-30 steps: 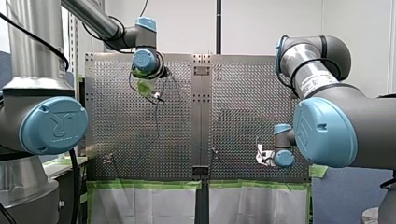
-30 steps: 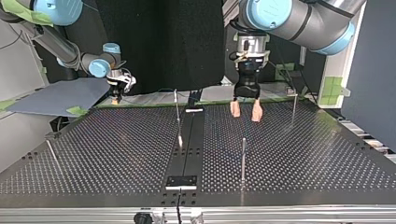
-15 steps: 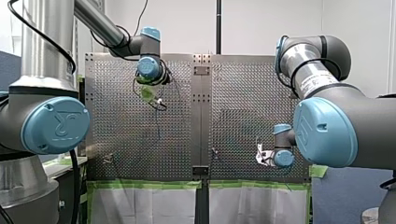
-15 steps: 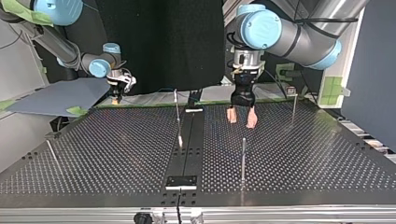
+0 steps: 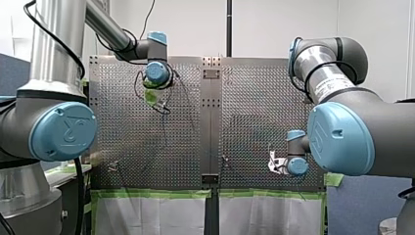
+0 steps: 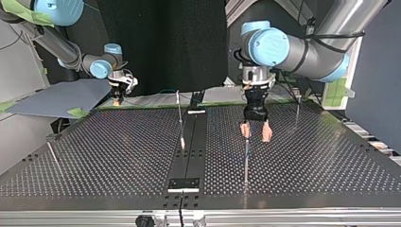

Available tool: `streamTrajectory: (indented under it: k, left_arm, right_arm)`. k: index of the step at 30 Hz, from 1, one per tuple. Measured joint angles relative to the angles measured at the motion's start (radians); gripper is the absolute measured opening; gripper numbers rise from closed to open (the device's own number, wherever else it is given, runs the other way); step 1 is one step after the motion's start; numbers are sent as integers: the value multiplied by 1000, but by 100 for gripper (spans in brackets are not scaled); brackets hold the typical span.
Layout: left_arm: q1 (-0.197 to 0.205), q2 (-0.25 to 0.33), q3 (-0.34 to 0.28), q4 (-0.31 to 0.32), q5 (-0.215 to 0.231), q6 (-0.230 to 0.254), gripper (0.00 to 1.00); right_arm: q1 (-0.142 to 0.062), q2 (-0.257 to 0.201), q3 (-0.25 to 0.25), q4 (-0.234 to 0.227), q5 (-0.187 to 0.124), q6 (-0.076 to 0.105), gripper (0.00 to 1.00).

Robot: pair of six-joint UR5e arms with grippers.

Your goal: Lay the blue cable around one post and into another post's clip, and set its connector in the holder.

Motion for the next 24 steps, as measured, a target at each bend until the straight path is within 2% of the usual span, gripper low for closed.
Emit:
streamTrajectory:
  k: [8, 18, 24]
  left_arm:
    - [16, -54, 62, -24, 4, 36, 100]
    - [51, -139, 147, -9, -13, 69, 100]
    - [64, -170, 161, -18, -20, 103, 100]
  right_arm:
    - [-6, 0, 0, 2, 0, 1, 20]
    - [-13, -1, -1, 3, 4, -1, 20]
    - [-16, -9, 0, 7, 12, -10, 20]
